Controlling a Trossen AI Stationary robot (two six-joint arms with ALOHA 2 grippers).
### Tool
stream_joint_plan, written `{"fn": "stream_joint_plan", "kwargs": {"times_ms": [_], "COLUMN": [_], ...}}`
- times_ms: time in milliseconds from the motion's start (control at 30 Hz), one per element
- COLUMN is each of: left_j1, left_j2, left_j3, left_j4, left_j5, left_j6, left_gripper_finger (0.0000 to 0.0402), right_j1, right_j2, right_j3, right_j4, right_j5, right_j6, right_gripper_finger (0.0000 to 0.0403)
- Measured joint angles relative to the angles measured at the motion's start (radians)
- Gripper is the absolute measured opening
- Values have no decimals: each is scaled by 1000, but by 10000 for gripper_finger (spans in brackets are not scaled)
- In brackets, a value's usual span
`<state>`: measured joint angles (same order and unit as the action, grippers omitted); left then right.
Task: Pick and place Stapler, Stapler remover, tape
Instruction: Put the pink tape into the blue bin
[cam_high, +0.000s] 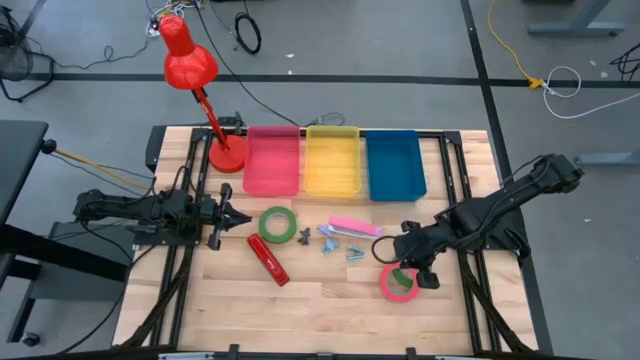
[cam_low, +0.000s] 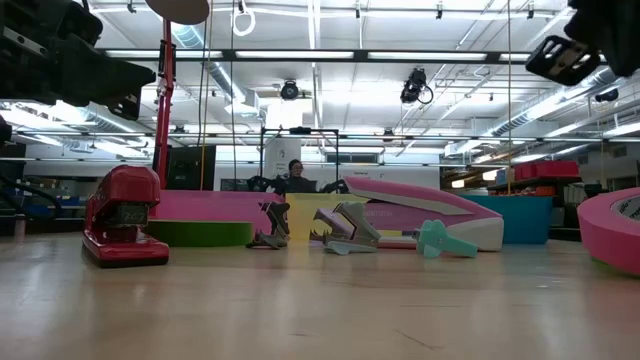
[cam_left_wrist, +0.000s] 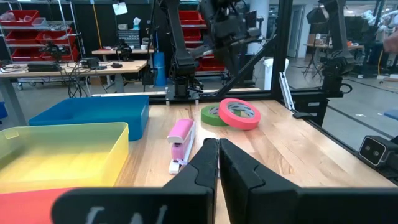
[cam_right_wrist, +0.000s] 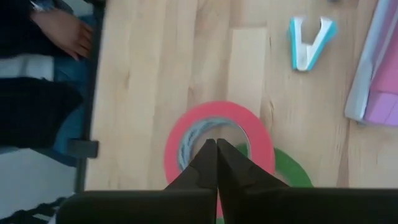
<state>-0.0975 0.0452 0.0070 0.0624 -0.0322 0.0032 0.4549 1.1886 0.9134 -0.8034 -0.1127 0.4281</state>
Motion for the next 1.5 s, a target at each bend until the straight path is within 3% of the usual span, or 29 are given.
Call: {"fn": "stream_joint_plan", "kwargs": {"times_ms": [400, 1067, 1500], "left_j1": [0, 0, 0], "left_j2": [0, 0, 0], "left_j3": [0, 0, 0], "left_j4": [0, 0, 0], "left_j5": [0, 0, 0], "left_j6": [0, 0, 0], "left_gripper_finger": [21, 21, 21], "right_j1": [-7, -36, -37], "right_j2": [95, 120, 145], "right_j3": [0, 0, 0], "right_j4": [-21, -21, -27], "right_j5": [35, 63, 78], "right_j6": [-1, -44, -44], "right_gripper_finger": [33, 237, 261]}}
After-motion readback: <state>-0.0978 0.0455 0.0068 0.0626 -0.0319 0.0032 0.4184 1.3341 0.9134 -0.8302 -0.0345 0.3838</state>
